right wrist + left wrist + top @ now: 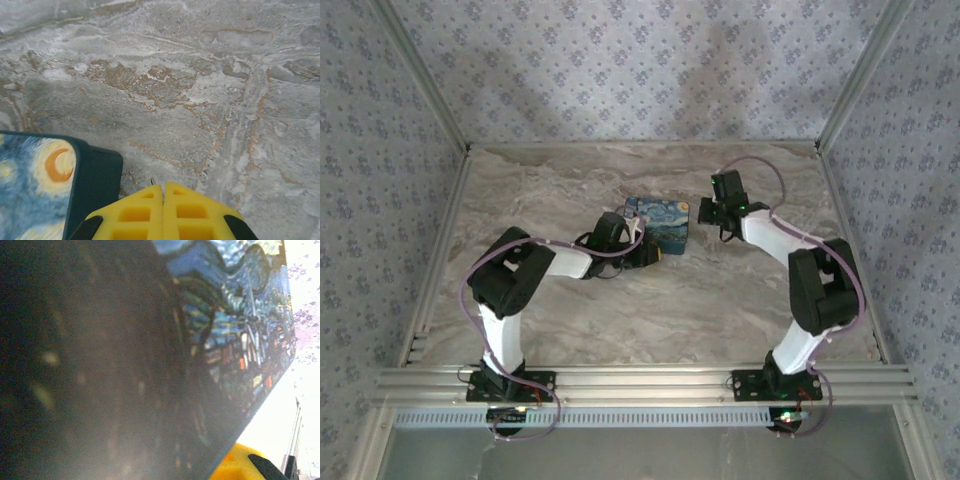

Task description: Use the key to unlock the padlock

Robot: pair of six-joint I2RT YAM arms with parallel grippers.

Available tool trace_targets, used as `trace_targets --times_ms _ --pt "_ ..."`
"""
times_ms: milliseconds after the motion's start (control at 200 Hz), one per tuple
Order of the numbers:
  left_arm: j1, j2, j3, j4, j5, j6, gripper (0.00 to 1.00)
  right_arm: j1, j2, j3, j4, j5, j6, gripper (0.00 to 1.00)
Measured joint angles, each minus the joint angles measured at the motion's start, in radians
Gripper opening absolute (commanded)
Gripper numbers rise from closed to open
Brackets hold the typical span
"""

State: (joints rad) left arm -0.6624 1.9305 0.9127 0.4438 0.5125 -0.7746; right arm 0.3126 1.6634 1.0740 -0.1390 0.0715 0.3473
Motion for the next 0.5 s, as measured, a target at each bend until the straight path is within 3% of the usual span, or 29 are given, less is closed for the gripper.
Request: trace_targets --times_ms 295,500 --pt "0.006 -0.005 0.069 -0.143 0.020 -0.023 0.17 -0.029 -0.247 -0.198 0.061 -0.201 0.014 0.00" --pt "0.006 -0.005 0.090 -0.188 0.019 -0.023 0.18 -0.029 -0.358 -0.291 0.091 -0.272 0.034 0.00"
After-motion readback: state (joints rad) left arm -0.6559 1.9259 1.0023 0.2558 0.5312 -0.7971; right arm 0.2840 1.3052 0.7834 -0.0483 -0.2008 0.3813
